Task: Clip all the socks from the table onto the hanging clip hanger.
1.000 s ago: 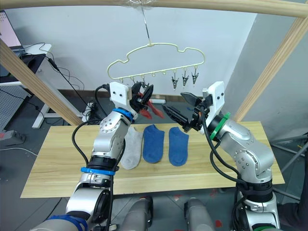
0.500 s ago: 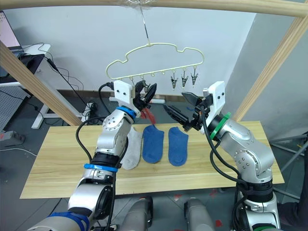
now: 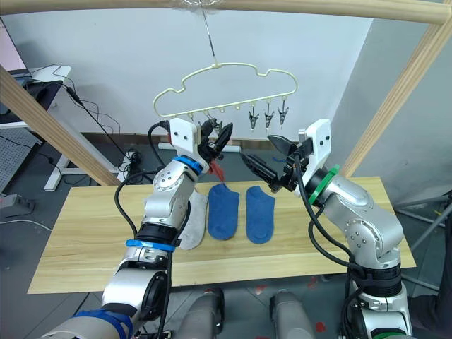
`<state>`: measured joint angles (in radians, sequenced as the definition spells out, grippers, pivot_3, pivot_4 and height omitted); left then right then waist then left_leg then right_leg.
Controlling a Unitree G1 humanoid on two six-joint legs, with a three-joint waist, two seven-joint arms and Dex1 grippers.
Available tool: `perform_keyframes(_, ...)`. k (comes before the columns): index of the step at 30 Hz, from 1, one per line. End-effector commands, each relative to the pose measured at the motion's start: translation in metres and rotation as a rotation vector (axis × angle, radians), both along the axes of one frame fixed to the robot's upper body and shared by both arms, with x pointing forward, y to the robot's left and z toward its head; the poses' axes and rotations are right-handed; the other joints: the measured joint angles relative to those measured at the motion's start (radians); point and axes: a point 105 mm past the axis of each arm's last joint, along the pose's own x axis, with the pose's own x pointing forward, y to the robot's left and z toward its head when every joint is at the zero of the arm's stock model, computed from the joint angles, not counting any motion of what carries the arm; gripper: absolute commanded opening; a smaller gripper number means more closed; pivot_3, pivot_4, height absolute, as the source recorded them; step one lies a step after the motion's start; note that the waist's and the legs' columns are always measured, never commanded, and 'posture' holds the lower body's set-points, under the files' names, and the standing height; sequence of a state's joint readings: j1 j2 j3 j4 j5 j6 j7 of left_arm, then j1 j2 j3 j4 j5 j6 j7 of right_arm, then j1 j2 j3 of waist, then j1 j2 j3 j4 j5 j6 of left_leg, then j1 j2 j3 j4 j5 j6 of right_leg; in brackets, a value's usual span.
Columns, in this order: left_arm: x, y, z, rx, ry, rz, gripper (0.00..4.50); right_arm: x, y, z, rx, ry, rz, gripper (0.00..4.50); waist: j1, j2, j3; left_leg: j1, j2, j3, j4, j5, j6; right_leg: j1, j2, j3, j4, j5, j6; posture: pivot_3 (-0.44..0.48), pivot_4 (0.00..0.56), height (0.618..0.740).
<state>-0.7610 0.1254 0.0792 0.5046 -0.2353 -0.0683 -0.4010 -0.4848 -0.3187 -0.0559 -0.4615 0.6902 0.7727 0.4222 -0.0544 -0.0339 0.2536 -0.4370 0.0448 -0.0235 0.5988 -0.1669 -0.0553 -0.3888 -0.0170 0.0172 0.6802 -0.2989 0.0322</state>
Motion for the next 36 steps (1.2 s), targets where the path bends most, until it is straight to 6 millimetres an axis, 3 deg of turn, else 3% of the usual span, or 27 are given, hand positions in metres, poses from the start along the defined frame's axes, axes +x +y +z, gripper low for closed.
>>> perform_keyframes(1,-0.0015,-0.0022,0.0170,-0.017,-0.055,-0.004,1.70,-0.0084,0.0009,0.0118,0.014,-0.052,0.021,4.50,0.000,0.000,0.000,0.000,0.000,0.000,0.000,0.000,0.000,0.000,0.000,0.000,0.000,0.000,0.000,-0.115,0.257,0.740)
perform_keyframes(5,-0.0010,-0.0009,0.0183,-0.031,-0.056,0.001,0.53,-0.0083,0.0019,0.0114,0.017,-0.049,0.023,4.50,0.000,0.000,0.000,0.000,0.000,0.000,0.000,0.000,0.000,0.000,0.000,0.000,0.000,0.000,0.000,-0.115,0.257,0.740)
perform_keyframes(7,-0.0009,-0.0009,0.0189,-0.033,-0.057,0.001,0.32,-0.0086,0.0029,0.0112,0.019,-0.047,0.024,4.50,0.000,0.000,0.000,0.000,0.000,0.000,0.000,0.000,0.000,0.000,0.000,0.000,0.000,0.000,0.000,-0.115,0.257,0.740)
perform_keyframes(25,-0.0014,-0.0002,0.0160,0.021,-0.065,0.026,0.31,-0.0081,0.0042,0.0102,0.022,-0.041,0.026,4.50,0.000,0.000,0.000,0.000,0.000,0.000,0.000,0.000,0.000,0.000,0.000,0.000,0.000,0.000,0.000,-0.105,0.254,0.740)
perform_keyframes(26,-0.0014,-0.0007,0.0164,0.020,-0.066,0.023,1.03,-0.0080,0.0041,0.0103,0.022,-0.042,0.026,4.50,0.000,0.000,0.000,0.000,0.000,0.000,0.000,0.000,0.000,0.000,0.000,0.000,0.000,0.000,0.000,-0.106,0.253,0.740)
perform_keyframes(32,0.0002,0.0000,0.0184,0.015,-0.069,0.030,2.73,-0.0080,0.0038,0.0105,0.021,-0.043,0.023,4.50,0.000,0.000,0.000,0.000,0.000,0.000,0.000,0.000,0.000,0.000,0.000,0.000,0.000,0.000,0.000,-0.110,0.249,0.740)
perform_keyframes(36,0.0011,0.0006,0.0192,0.012,-0.068,0.029,2.73,-0.0083,0.0034,0.0104,0.023,-0.042,0.019,4.50,0.000,0.000,0.000,0.000,0.000,0.000,0.000,0.000,0.000,0.000,0.000,0.000,0.000,0.000,0.000,-0.110,0.249,0.740)
